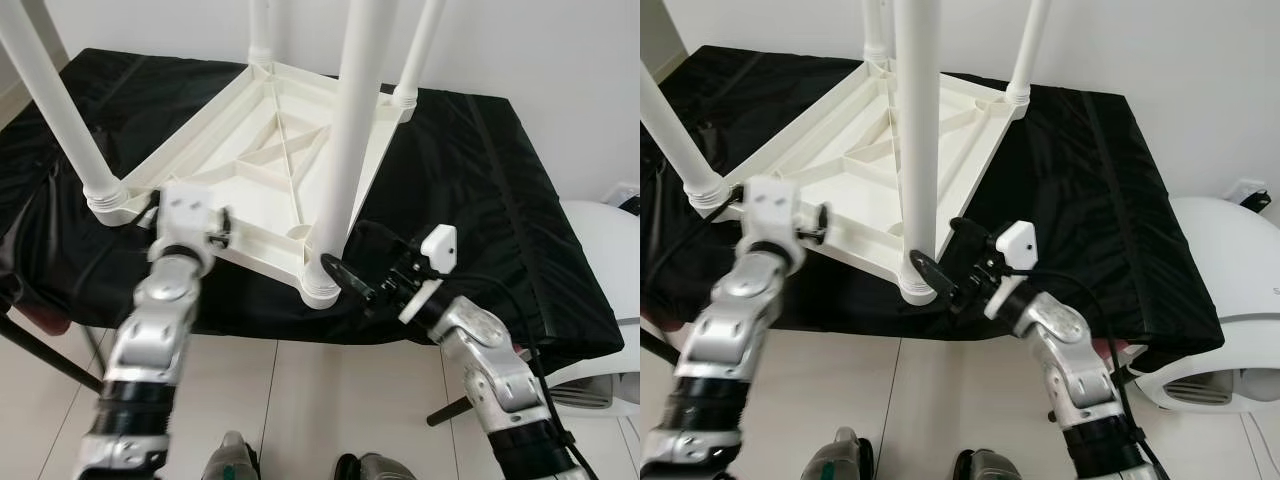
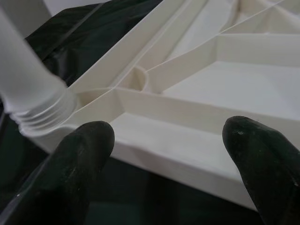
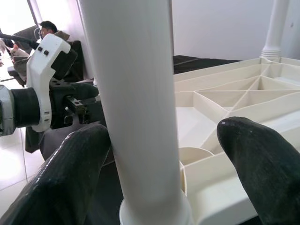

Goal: Building children table

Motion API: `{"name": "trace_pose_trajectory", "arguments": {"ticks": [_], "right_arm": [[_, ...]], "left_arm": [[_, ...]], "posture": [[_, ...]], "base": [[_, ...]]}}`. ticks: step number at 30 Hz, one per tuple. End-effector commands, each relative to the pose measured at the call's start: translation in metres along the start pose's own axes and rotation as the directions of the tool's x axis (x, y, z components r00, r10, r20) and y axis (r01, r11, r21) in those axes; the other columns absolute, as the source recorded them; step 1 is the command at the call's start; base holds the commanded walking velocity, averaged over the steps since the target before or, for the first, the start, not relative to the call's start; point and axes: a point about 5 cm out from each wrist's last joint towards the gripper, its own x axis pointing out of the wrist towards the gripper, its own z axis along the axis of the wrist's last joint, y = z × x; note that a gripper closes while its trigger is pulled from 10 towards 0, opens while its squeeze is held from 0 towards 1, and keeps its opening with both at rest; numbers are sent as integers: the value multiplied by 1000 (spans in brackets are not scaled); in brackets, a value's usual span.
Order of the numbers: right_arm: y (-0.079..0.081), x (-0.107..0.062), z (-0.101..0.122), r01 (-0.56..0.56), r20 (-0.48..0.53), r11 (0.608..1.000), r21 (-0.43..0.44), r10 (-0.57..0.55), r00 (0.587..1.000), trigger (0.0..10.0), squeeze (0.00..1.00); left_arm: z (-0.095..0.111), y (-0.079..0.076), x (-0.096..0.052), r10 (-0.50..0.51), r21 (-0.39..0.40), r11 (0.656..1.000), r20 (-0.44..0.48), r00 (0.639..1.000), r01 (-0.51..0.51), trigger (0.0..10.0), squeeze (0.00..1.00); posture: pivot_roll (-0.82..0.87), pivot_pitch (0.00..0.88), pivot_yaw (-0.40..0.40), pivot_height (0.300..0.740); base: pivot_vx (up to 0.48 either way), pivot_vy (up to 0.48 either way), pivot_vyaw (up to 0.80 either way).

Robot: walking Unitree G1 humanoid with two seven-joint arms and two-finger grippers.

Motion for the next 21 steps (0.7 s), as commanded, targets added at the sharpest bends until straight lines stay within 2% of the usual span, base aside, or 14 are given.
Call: {"name": "trace_pose_trajectory", "arguments": {"ticks": [1, 2, 4, 9, 12, 21], "right_arm": [[-1, 0, -3, 0, -6, 1000, 8, 0, 1000, 10000, 0], [-2, 2, -4, -6, -4, 1000, 5, 6, 1000, 10000, 0], [-2, 2, -4, -6, -4, 1000, 5, 6, 1000, 10000, 0], [-6, 11, -6, -10, -6, 1000, -9, 10, 1000, 10000, 0], [-16, 15, -7, 43, -3, 999, -33, -44, 999, 10000, 0], [-32, 16, -1, 155, 28, 985, -73, -153, 988, 10000, 0]], "left_arm": [[1, 2, -4, 31, 11, 999, 3, 1000, -31, 10000, 0], [-1, 8, -7, 43, 17, 999, -4, 999, -43, 10000, 0], [-1, 8, -7, 43, 17, 999, -4, 999, -43, 10000, 0], [1, 16, -20, -1, 21, 1000, 19, 1000, 1, 10000, 0], [8, 8, -28, -82, 15, 997, 48, 995, 81, 10000, 0], [13, -4, -34, -152, -12, 988, 51, 987, 152, 10000, 0]], "posture": [[94, 67, -91, 740], [105, 68, -100, 740], [105, 68, -100, 740], [125, 70, -121, 740], [128, 70, -126, 740], [116, 75, -125, 740]], "base": [[0, 0, 0], [0, 0, 0], [0, 0, 0], [0, 0, 0], [0, 0, 0], [0, 0, 0]]}}
